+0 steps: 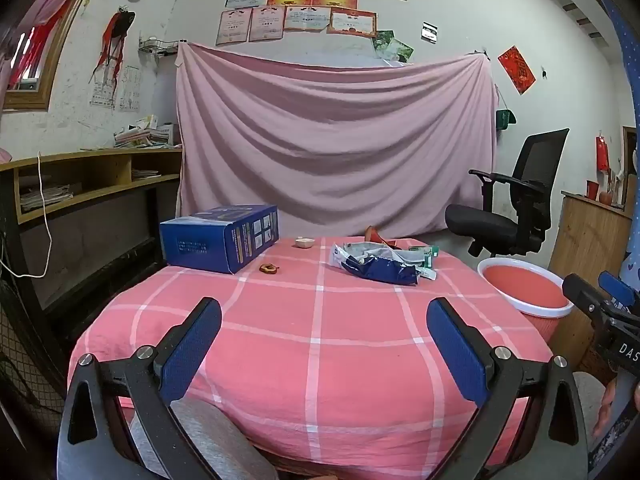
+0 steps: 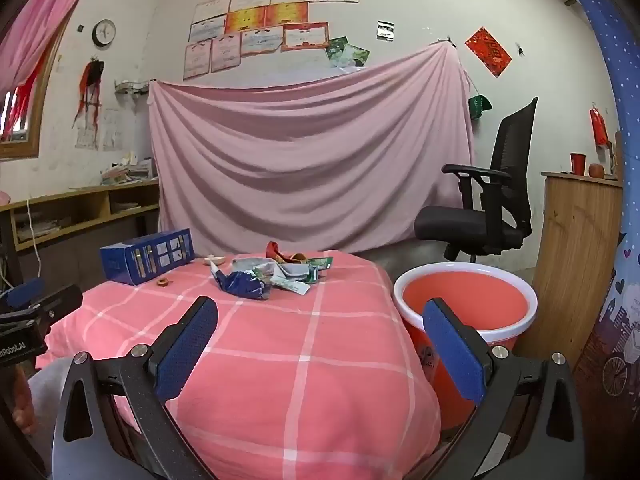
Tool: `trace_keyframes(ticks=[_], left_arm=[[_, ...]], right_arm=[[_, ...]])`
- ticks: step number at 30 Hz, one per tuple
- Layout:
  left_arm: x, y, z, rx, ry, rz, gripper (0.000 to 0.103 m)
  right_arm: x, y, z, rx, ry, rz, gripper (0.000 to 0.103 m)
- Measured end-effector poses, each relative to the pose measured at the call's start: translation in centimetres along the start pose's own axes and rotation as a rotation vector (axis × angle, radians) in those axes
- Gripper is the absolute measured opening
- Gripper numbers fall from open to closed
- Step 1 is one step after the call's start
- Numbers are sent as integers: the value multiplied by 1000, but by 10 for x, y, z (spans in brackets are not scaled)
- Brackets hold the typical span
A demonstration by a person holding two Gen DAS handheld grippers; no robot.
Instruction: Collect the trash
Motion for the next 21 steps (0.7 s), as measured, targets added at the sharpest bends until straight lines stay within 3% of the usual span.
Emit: trace_keyframes(ticks=[21], left_arm=[[0,0,0,0,-2,-4,101]], right_arm=[[1,1,-2,7,1,4,103]])
Point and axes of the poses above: each gripper's, at about its wrist camera, not at the fingertips, and x roughly the way its jaws point, z to its left, y to its underside, the point moved 10 cm from there along x, roughly the way its jaws point, and after that the axes turned 2 degrees about -x, right-handed, at the moved point
